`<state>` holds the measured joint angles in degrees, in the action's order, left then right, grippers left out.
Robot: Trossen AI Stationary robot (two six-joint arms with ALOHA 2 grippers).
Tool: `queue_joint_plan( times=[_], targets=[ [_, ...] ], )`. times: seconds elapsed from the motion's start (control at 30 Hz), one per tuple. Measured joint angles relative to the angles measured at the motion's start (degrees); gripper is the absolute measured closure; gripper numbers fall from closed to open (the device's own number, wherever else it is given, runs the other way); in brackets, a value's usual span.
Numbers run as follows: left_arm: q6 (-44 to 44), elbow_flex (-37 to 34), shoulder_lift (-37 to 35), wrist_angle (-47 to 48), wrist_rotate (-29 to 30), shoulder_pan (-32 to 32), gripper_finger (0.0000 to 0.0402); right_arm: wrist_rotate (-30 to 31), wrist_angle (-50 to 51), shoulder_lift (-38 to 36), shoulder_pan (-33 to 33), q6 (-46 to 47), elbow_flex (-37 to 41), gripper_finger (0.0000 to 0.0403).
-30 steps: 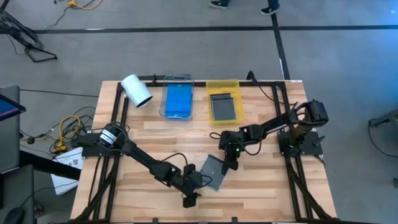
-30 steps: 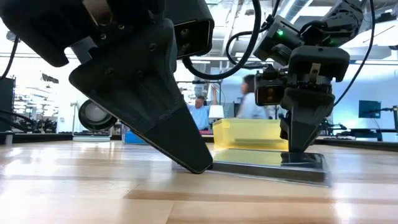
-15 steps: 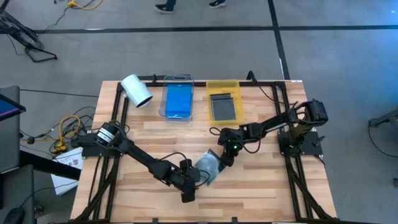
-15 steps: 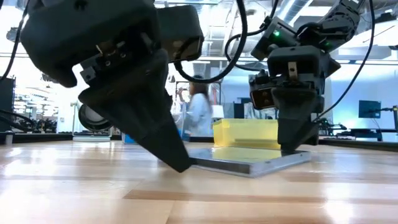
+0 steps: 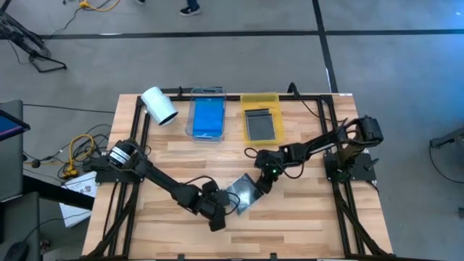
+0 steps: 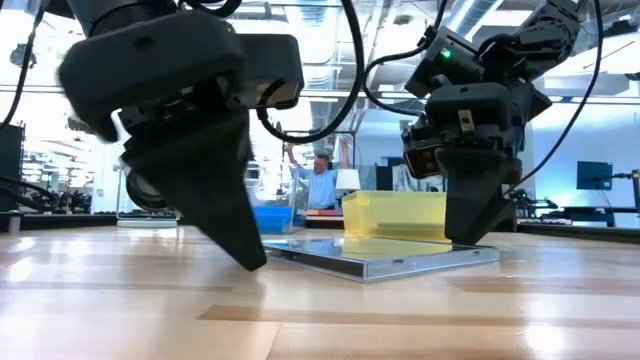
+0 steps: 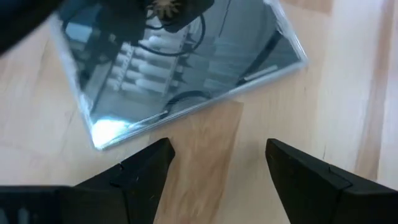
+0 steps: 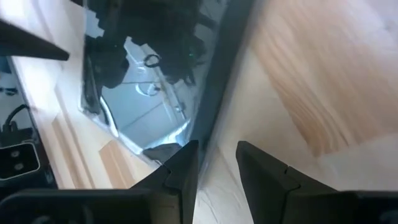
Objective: Pick & place jewel cases by type
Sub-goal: Put the black CD case into the yellow bin
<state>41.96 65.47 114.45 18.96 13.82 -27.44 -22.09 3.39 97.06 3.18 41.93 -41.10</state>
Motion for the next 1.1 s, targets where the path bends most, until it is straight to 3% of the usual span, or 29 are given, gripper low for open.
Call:
queue_joint_plan(
  times=[0.27, 0.43, 0.63, 0.9, 1.1],
  targets=[
    [15.1, 0.0, -0.2, -1.2, -1.0, -0.2, 0.0136, -1.9, 1.5, 0.0, -2.1, -0.1, 0.0, 0.0295],
    [16.3, 0.0, -0.1, -1.4, 0.0, -1.3, 0.0136, -3.8, -1.8, 0.1, -5.6, -1.7, 1.1, 0.0287],
    [17.2, 0.0, 0.0, -0.4, 2.0, -2.5, 0.0136, -8.4, -13.7, 0.0, -8.0, 1.4, 7.2, 0.0247],
    [18.3, 0.0, 0.0, -0.1, 1.9, -2.5, 0.0136, -6.1, -16.8, -0.2, -6.3, 3.7, 9.3, 0.0182],
    [22.7, 0.0, -0.1, -0.1, 1.9, -2.5, 0.0136, -3.2, -17.2, -0.3, -4.1, 6.2, 9.3, 0.0179]
  ],
)
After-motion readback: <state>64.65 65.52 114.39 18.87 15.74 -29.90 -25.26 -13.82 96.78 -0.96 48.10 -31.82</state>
